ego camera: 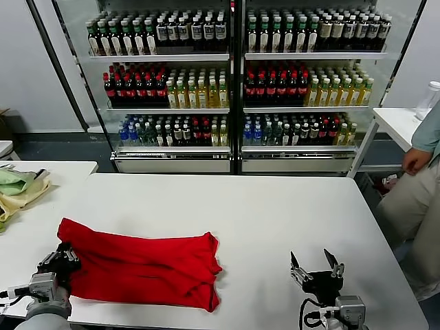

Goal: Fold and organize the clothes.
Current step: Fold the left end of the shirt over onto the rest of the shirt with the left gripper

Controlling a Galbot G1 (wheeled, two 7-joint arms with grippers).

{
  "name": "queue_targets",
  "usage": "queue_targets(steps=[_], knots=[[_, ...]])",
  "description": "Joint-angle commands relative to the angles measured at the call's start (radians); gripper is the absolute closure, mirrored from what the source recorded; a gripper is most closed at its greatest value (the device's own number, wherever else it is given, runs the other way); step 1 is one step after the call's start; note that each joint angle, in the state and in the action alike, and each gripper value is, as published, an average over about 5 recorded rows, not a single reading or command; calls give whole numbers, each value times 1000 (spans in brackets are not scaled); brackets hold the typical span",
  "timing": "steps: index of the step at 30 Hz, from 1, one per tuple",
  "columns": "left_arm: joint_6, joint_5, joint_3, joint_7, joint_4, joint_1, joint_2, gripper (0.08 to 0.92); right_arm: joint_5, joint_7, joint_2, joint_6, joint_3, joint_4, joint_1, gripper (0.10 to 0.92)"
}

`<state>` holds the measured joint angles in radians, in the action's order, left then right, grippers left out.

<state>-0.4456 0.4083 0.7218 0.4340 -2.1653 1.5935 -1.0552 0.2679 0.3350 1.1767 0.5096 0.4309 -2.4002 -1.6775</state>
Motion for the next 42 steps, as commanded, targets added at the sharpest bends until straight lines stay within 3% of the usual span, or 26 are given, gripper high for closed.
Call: queue_targets(steps=[1, 4, 9, 18, 33, 36, 42], knots=[[-21, 162, -157, -84, -145, -4, -21, 895, -3, 0, 7, -1, 1, -2, -2, 203], [-22, 229, -308, -104, -177, -18, -60, 895, -6, 1, 10, -1, 3, -2, -5, 203], [-6, 97, -488, -124, -159, -58, -125, 895, -7, 2, 12, -3, 12, 0, -12, 203], [-29, 66, -532, -117, -71, -108, -165, 895, -8, 3, 16, -3, 3, 2, -10, 203], [-72, 55, -573, -104, -26, -179, -214, 894, -7, 2, 24, 0, -16, 8, -4, 203], [-6, 62, -580, -109, 7, -215, -247, 854, -7, 1, 24, 0, -20, 9, -2, 203], [82, 82, -577, -140, 28, -265, -293, 692, -7, -1, 25, 1, -34, 17, 6, 203]])
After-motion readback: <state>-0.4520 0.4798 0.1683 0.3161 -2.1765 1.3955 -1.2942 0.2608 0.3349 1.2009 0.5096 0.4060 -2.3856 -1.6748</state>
